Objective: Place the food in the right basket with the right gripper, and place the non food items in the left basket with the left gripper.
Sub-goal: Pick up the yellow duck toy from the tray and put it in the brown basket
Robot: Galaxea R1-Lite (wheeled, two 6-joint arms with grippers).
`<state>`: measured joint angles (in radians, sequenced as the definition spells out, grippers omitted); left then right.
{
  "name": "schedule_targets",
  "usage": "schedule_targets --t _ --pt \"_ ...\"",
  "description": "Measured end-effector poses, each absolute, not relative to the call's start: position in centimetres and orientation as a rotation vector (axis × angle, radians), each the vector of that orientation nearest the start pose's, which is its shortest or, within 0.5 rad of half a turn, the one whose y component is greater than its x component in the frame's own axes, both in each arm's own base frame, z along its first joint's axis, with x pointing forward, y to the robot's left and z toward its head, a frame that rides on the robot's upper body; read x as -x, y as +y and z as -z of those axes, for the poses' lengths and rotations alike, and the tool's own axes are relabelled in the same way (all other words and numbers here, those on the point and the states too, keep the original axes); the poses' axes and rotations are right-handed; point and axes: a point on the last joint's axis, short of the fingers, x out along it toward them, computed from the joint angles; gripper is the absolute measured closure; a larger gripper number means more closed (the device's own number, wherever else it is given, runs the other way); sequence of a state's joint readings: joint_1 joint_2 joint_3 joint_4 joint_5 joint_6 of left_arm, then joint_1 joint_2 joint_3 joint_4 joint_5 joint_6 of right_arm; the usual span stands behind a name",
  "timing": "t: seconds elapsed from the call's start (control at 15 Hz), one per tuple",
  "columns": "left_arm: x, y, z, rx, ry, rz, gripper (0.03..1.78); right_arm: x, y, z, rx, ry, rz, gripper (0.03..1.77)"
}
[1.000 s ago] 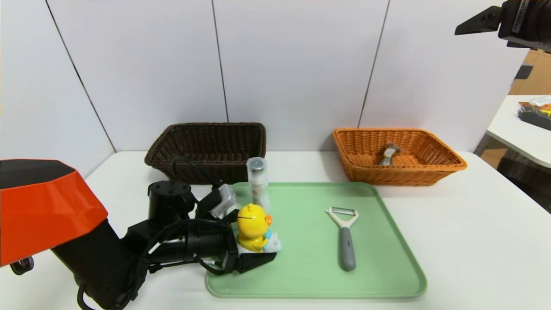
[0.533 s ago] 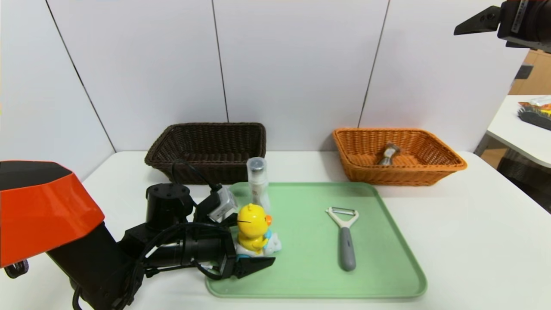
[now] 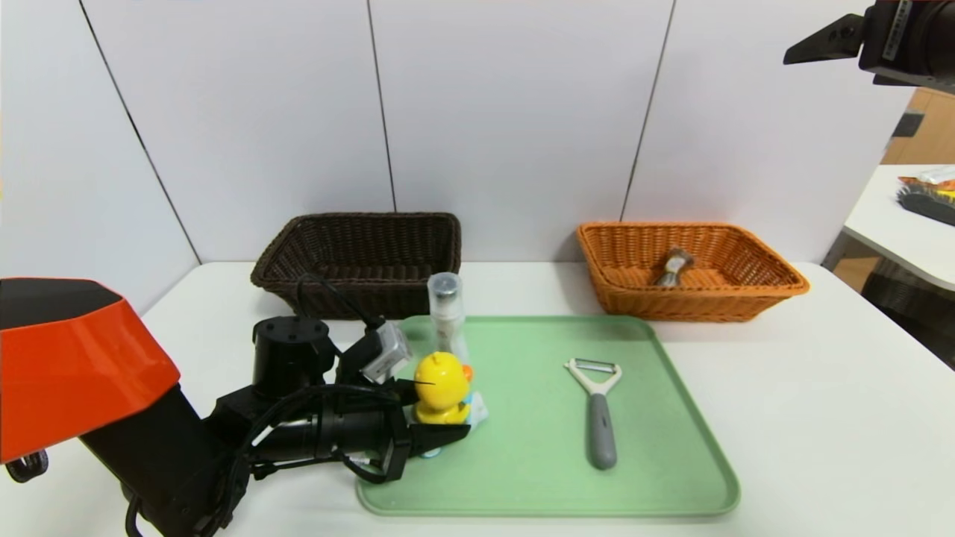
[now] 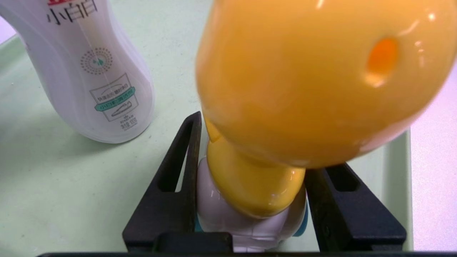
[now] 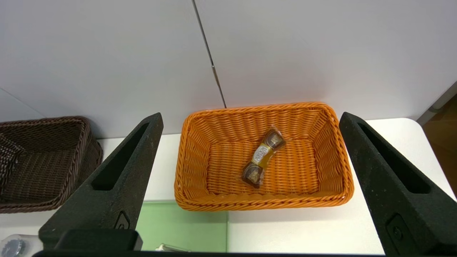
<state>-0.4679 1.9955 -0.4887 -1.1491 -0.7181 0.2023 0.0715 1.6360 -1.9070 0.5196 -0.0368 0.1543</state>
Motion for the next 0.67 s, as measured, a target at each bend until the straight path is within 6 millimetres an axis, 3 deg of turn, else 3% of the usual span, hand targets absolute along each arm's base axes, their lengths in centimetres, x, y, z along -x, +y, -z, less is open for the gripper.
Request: schedule_targets --t 0.33,0.67 --pt "-26.0 -14.7 -7.0 -0.12 0.267 1.201 0.97 -26.8 1.8 -39.1 -0.139 0.262 -0.014 0.1" --pt "-25.1 -14.4 -8.7 -0.064 0.315 1.191 1.06 -26.6 1.8 -38.9 -0.138 0.269 -0.013 0.1"
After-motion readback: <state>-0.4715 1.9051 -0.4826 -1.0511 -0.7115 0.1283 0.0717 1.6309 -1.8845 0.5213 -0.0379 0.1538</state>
